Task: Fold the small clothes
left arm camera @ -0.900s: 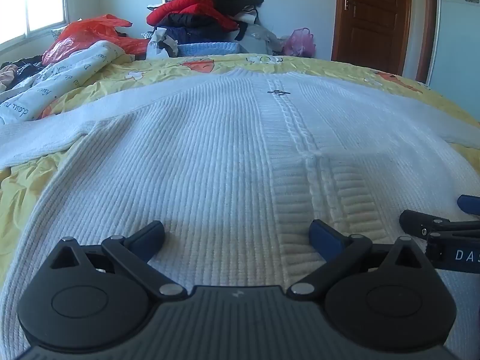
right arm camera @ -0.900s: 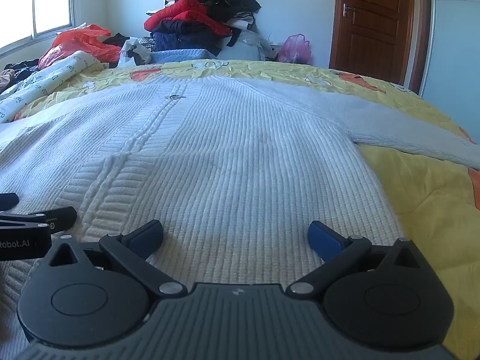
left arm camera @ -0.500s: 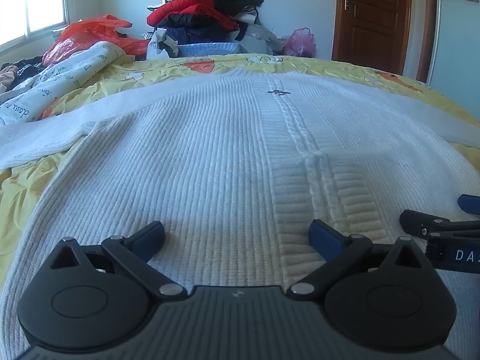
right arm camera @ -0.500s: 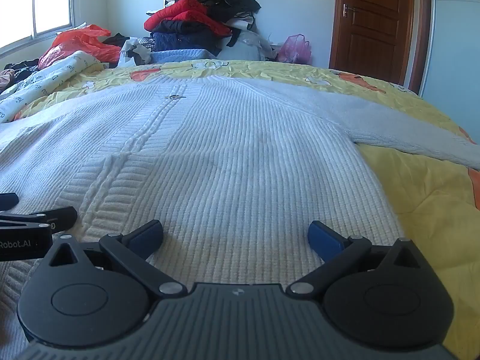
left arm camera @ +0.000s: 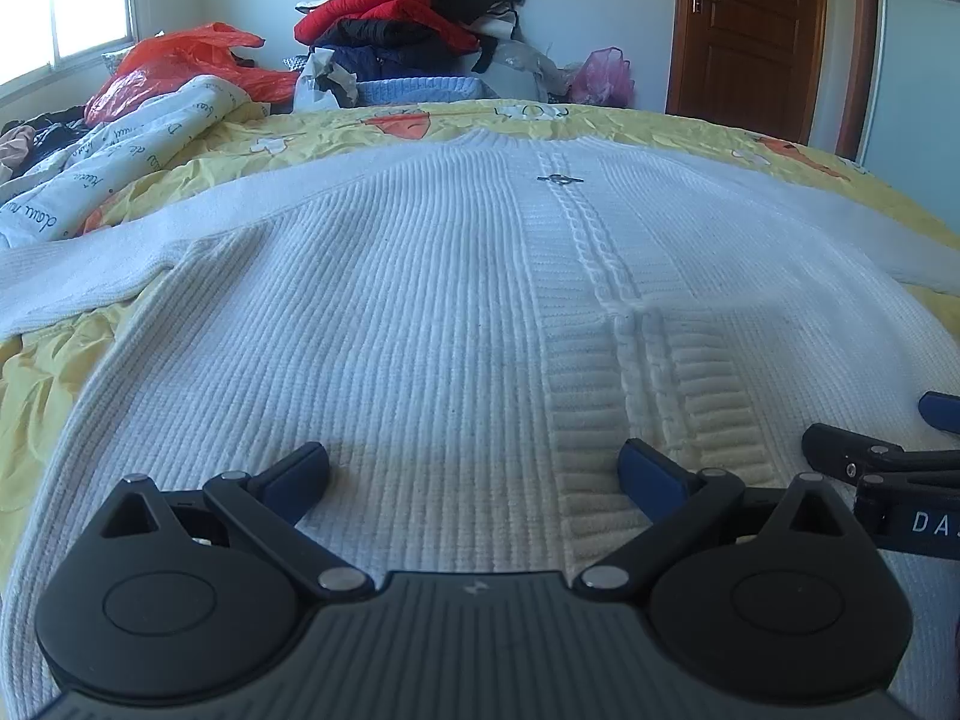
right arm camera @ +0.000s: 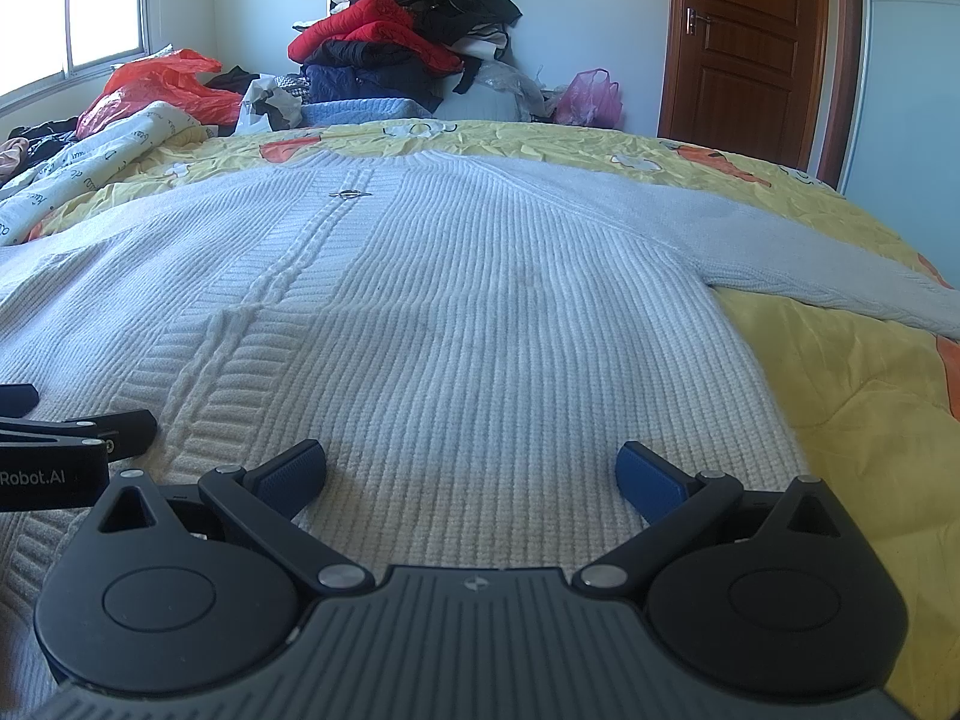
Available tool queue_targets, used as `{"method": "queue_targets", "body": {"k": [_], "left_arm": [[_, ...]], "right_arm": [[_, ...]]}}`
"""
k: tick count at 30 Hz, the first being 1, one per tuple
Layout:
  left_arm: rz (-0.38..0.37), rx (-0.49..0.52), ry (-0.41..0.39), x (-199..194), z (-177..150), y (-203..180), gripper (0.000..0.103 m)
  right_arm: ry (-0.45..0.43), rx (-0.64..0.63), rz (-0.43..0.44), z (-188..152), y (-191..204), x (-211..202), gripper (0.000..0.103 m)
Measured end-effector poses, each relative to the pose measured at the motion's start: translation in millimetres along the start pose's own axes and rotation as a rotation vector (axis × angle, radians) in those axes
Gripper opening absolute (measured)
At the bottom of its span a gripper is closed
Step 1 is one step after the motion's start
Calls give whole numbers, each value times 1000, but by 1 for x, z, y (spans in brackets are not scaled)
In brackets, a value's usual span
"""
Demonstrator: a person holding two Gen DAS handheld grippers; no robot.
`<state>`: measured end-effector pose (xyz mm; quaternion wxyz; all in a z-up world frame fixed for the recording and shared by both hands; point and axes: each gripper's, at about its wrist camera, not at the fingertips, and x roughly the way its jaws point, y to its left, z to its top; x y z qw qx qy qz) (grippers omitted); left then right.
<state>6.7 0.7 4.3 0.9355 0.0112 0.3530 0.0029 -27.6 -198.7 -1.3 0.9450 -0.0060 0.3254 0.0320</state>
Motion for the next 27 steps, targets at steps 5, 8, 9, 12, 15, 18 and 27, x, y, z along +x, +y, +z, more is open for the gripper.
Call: {"method": "queue_targets", "body": {"k": [5, 8, 9, 12, 15, 18, 27], "left_arm": [[0, 0, 0, 0, 0, 0, 103], [2, 0, 0, 0, 0, -1, 103], [2, 1, 0, 0, 0, -1, 103], [0, 1, -1, 0, 0, 0, 103], [0, 1, -1, 0, 0, 0, 103], [1, 1, -1, 0, 0, 0, 103], [3, -1, 0, -2, -3, -2, 103]], "right_arm": [[0, 0, 0, 0, 0, 0, 103], [0, 0, 0, 0, 0, 0, 103], [0, 0, 0, 0, 0, 0, 103], [0, 0, 0, 0, 0, 0, 103], [0, 0, 0, 0, 0, 0, 103], [0, 0, 0, 0, 0, 0, 103], [0, 0, 0, 0, 0, 0, 103]]}}
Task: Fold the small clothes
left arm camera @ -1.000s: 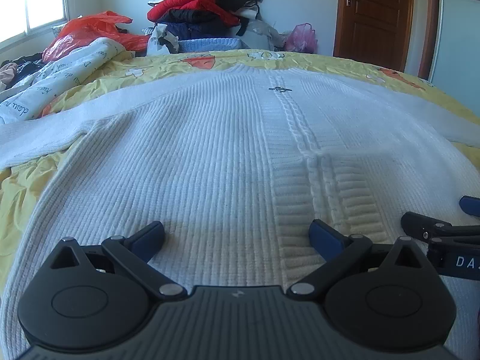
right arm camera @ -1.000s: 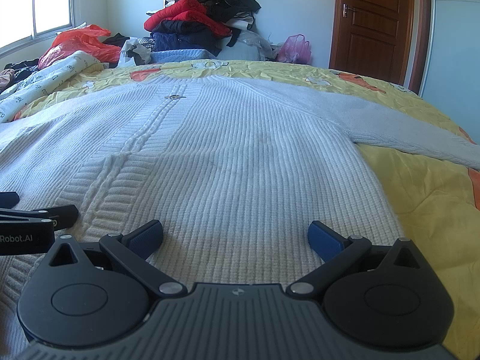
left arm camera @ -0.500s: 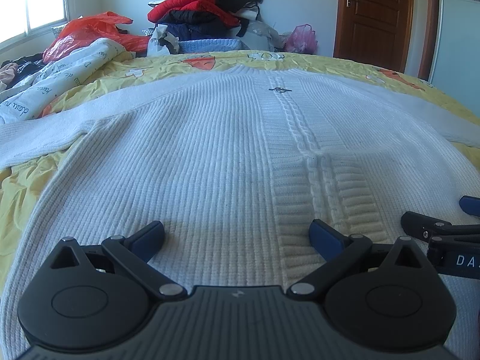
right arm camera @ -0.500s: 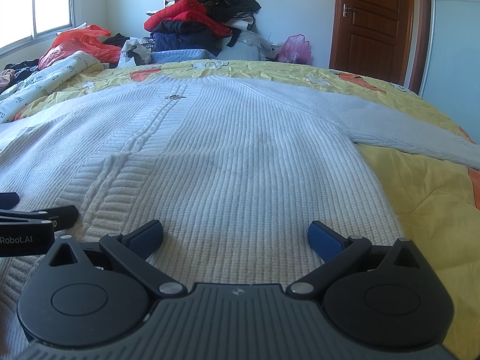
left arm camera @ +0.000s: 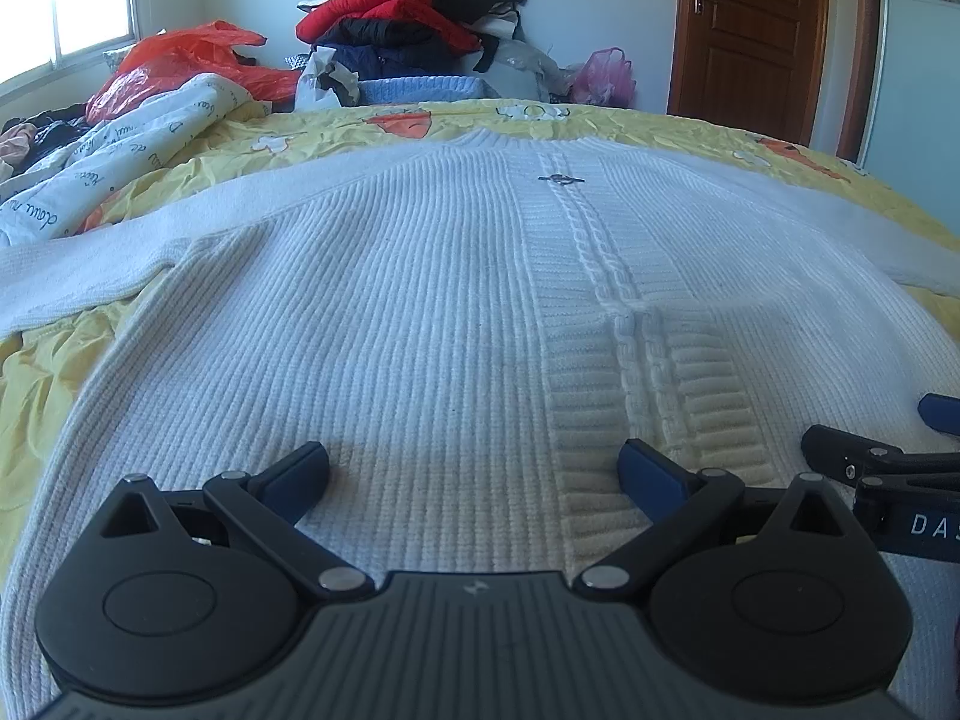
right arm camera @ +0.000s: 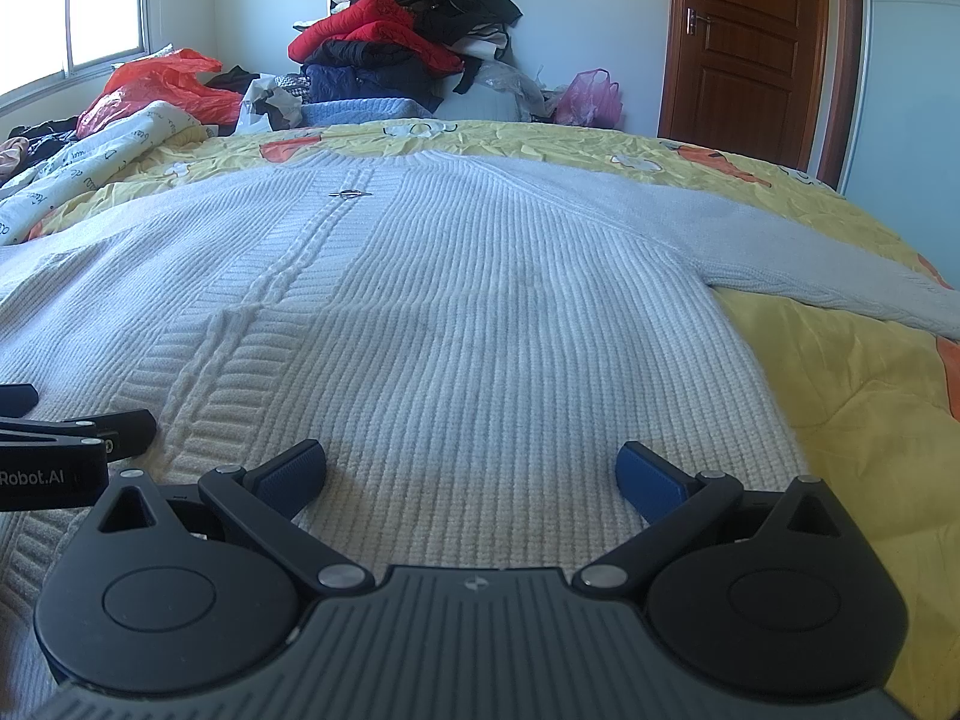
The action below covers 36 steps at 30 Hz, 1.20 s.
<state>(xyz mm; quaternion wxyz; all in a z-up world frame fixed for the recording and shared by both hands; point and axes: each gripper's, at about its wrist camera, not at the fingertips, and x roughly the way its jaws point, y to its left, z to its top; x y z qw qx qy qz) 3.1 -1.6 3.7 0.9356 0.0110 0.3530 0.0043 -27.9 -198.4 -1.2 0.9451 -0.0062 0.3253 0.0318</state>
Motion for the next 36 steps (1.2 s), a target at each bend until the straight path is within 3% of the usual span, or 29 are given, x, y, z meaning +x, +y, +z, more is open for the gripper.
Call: {"method": "queue_targets", "body": {"k": [36], "left_arm": [[9, 2, 5, 0, 2, -4, 103]], "right_arm": [[0, -2, -2, 0, 0, 0, 103]]}}
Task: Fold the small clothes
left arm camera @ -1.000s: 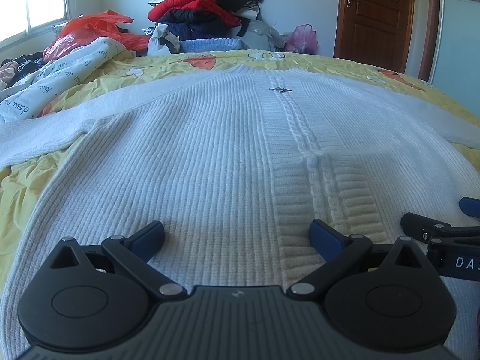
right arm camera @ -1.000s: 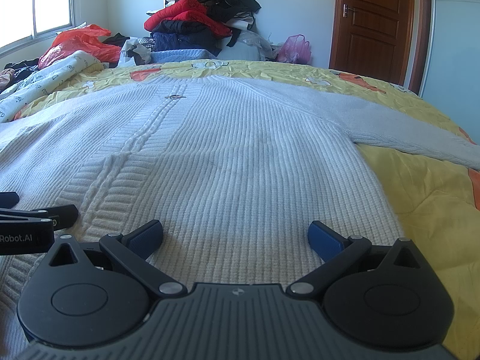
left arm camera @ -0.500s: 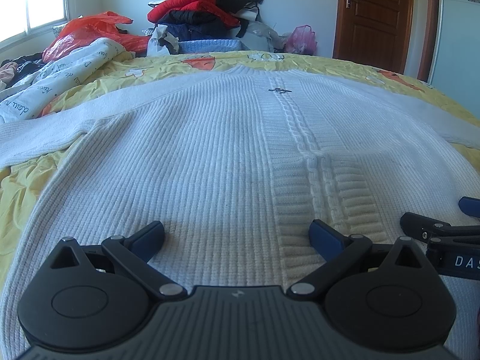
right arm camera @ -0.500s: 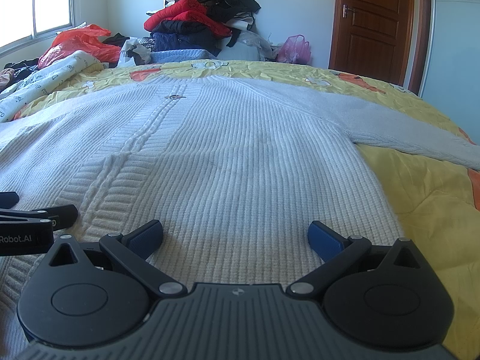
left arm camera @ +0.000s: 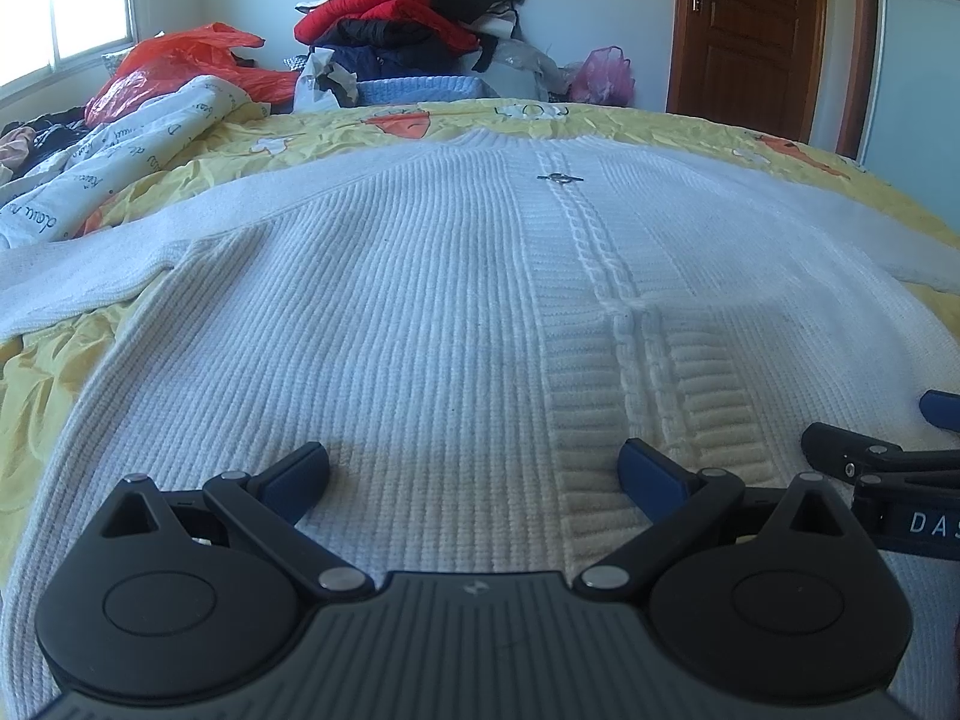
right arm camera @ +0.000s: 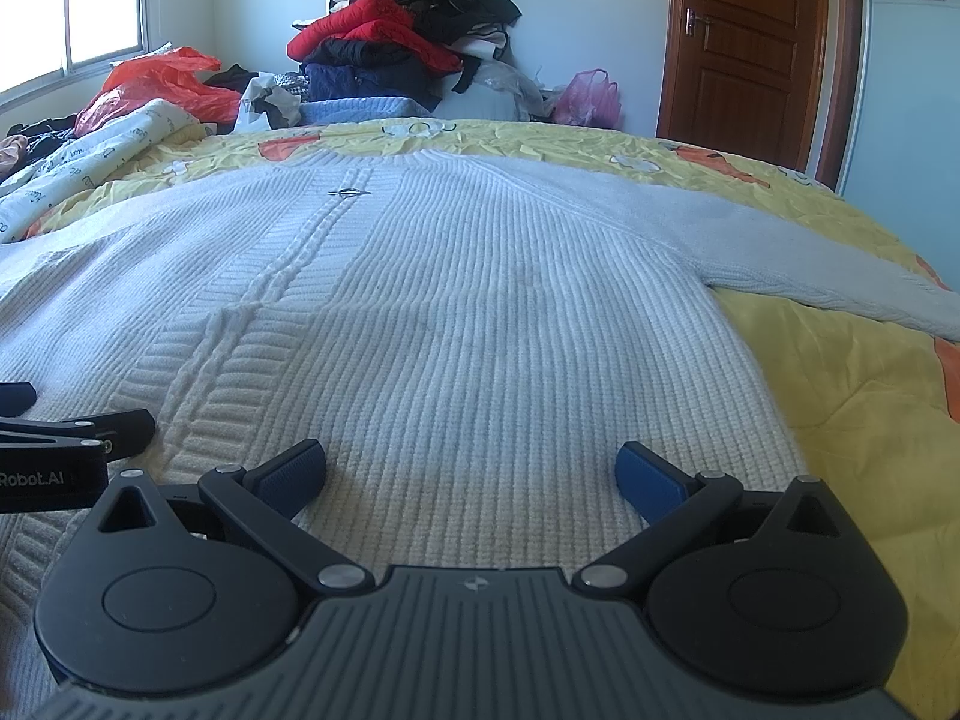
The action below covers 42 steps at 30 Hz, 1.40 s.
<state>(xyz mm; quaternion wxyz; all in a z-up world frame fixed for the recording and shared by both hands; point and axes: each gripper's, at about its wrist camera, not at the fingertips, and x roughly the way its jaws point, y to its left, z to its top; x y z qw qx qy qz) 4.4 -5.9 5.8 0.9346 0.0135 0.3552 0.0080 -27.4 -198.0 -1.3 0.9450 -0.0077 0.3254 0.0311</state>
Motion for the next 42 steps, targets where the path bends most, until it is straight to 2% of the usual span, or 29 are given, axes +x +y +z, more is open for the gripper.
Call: {"method": "queue_targets", "body": {"k": [7, 9, 12, 15, 20, 24, 26, 27, 29, 34, 36, 37, 38, 39, 40, 42], "left_arm": [[2, -5, 2, 2, 1, 0, 103], [-2, -9, -4, 2, 0, 1, 103], [-3, -13, -11, 1, -1, 3, 103], [4, -10, -15, 1, -2, 2, 103], [7, -8, -19, 2, -3, 2, 103], [6, -8, -18, 1, -3, 1, 103], [3, -10, -19, 1, -3, 1, 103], [2, -10, -19, 2, -3, 1, 103], [2, -11, -19, 2, -3, 1, 103], [2, -11, -18, 2, -3, 1, 103], [2, -10, -18, 2, -3, 1, 103], [2, -11, -18, 2, -3, 1, 103], [1, -11, -18, 2, -3, 1, 103], [1, -11, -18, 2, -3, 1, 103], [1, -11, -18, 2, -3, 1, 103], [2, -11, -19, 2, -3, 1, 103]], "right_arm": [[7, -14, 18, 4, 0, -6, 103], [5, 0, 56, 6, -12, -7, 102], [-54, 75, 130, 20, -48, -23, 102], [-140, 205, 129, 35, -114, -29, 102], [-207, 532, -18, 55, -261, -16, 100], [-228, 827, -106, 49, -370, -5, 94], [-249, 930, -109, 42, -408, -1, 84], [-260, 971, -116, 37, -422, 2, 82], [-269, 1044, -122, 30, -443, 9, 70], [-236, 1077, -136, 18, -459, 37, 69], [-254, 1054, -154, 15, -457, 47, 67], [-257, 1042, -163, 25, -459, 50, 61], [-255, 1029, -180, 27, -459, 56, 45], [-242, 1023, -198, 30, -458, 58, 36], [-226, 1009, -220, 31, -457, 61, 13], [-216, 958, -237, 35, -455, 64, 12]]}}
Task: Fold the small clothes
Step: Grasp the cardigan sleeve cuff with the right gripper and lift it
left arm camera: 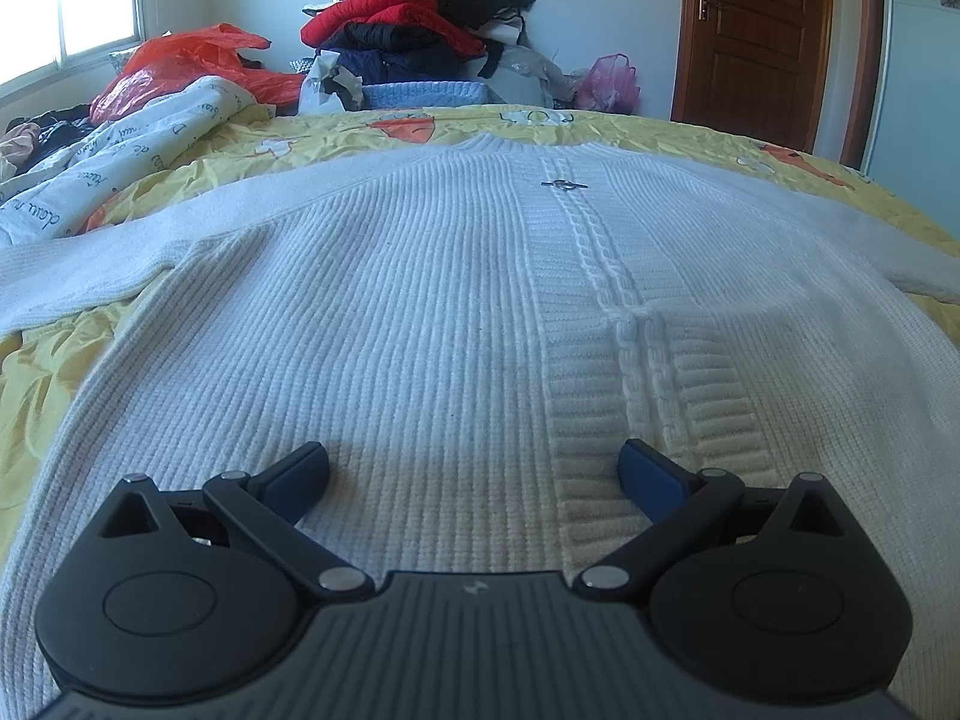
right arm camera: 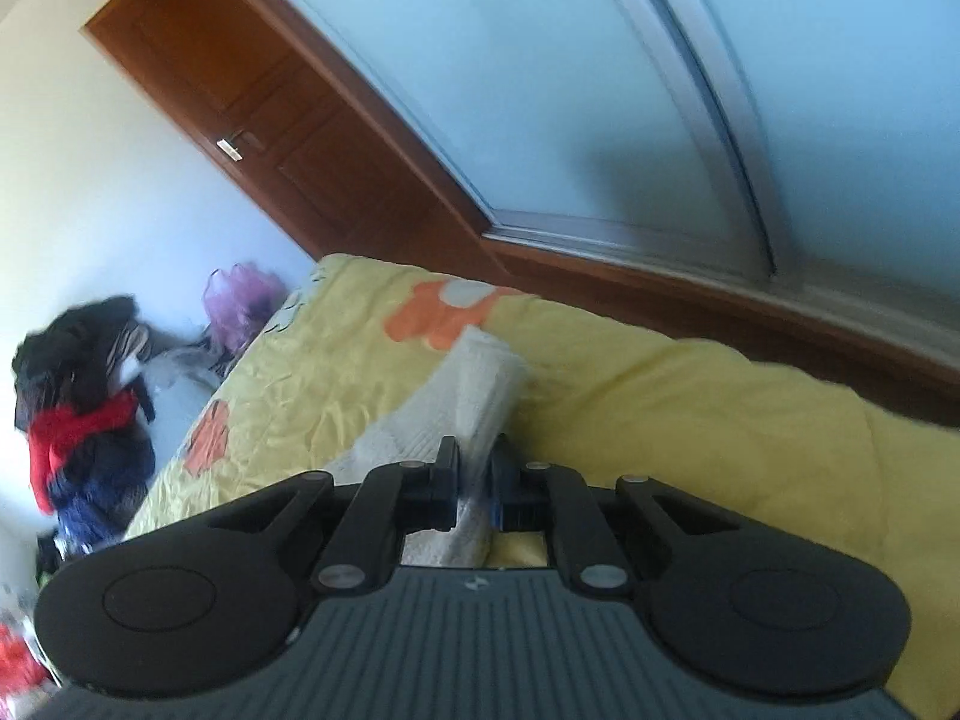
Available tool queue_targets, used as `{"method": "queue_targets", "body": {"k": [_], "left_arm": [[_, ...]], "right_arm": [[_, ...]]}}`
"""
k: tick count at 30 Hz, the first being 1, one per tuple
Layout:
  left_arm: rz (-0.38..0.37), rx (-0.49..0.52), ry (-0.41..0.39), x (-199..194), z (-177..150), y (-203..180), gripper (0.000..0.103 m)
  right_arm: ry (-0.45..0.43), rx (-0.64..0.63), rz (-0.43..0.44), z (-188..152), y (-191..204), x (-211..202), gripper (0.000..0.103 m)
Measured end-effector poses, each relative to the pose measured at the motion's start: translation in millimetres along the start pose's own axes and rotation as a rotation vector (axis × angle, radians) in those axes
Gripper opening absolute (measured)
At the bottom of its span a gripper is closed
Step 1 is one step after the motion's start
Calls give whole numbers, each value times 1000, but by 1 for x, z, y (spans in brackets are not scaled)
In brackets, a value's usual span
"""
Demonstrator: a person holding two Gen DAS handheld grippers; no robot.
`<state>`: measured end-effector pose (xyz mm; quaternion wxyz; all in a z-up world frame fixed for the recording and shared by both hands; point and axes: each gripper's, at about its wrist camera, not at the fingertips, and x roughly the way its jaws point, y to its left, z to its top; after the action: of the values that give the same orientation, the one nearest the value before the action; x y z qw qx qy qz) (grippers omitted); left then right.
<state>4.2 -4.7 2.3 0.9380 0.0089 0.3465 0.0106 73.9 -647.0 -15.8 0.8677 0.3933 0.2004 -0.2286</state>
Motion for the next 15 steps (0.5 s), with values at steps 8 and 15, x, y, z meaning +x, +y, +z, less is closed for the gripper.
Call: {"method": "queue_targets", "body": {"k": [8, 15], "left_arm": [[-1, -1, 0, 0, 1, 0, 103], [-2, -2, 0, 1, 1, -1, 103]], "right_arm": [[-82, -258, 139, -23, 92, -46, 13], [48, -444, 524, -135, 222, -92, 13]]}}
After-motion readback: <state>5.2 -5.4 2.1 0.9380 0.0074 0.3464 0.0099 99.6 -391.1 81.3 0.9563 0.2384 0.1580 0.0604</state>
